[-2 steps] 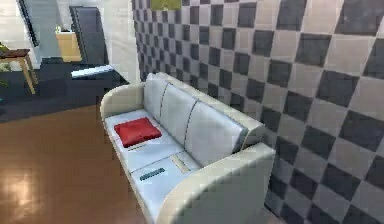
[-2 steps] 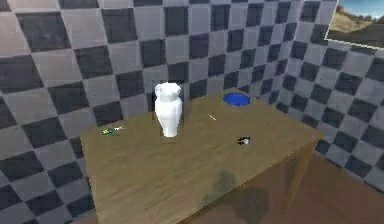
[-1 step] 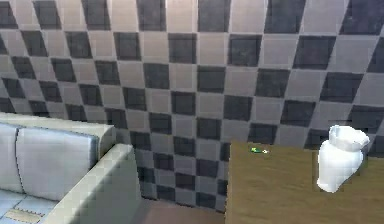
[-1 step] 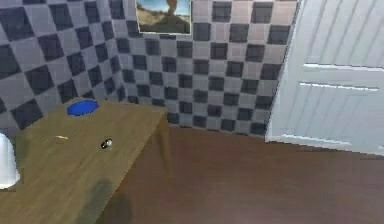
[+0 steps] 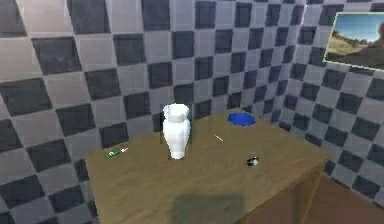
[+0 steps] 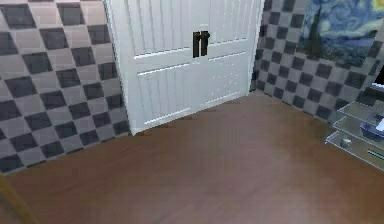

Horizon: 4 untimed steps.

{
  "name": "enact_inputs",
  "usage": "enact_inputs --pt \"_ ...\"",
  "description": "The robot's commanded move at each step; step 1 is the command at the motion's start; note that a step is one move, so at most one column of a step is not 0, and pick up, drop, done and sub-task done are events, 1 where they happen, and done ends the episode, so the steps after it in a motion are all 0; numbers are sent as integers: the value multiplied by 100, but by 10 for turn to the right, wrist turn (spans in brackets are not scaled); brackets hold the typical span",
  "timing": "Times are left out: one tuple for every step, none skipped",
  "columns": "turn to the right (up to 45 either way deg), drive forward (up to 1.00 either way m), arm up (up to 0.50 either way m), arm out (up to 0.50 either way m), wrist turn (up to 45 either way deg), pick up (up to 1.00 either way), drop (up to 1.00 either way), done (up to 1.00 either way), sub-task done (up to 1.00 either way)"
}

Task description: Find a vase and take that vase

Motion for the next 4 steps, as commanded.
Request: enact_inputs --pt "210 0 0 0 0 0 0 0 0" --pt "0 25 0 0 0 0 0 0 0" --pt "-450 0 0 0 0 0 0 0 0" --pt "-450 0 0 0 0 0 0 0 0"
